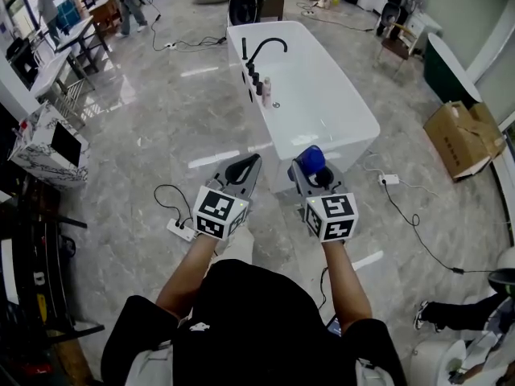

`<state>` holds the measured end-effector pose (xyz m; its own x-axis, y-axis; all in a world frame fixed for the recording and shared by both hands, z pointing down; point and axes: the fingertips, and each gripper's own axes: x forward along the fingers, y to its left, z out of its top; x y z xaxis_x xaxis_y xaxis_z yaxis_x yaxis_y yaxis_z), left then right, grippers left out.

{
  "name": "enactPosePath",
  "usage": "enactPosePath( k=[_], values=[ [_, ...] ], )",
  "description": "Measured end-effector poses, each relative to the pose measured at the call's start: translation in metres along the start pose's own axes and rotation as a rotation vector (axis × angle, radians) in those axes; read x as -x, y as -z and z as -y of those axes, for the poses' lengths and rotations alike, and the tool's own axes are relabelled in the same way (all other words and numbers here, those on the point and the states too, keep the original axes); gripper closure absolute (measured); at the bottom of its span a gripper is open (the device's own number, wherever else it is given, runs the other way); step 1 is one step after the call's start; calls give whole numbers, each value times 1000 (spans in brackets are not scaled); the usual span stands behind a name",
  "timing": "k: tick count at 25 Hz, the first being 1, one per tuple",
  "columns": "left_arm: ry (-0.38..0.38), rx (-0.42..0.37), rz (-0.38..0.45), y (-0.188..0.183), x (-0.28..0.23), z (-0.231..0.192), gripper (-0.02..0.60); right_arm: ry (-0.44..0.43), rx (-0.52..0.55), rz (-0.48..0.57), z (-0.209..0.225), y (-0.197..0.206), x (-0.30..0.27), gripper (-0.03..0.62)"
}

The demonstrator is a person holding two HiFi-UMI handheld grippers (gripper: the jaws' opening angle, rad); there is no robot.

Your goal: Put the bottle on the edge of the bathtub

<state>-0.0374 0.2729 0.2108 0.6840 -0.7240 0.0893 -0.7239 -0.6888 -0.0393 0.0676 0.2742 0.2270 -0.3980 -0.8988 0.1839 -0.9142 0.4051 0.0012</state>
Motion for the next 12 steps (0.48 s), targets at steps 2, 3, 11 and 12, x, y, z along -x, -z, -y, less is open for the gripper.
enactPosePath(
  k=[2, 3, 11, 12],
  values=[
    [3, 3, 2, 1, -8, -3, 571, 1, 1, -1, 5, 1, -6, 427],
    [4, 4, 3, 1, -12, -5, 571, 1, 1, -2, 8, 1, -9, 427],
    [8, 30, -15, 13, -58, -45, 571, 1, -8, -25, 34, 6, -64, 427],
    [8, 38, -17, 15, -66, -54, 571, 0, -9, -30, 38, 6, -75, 427]
  ],
)
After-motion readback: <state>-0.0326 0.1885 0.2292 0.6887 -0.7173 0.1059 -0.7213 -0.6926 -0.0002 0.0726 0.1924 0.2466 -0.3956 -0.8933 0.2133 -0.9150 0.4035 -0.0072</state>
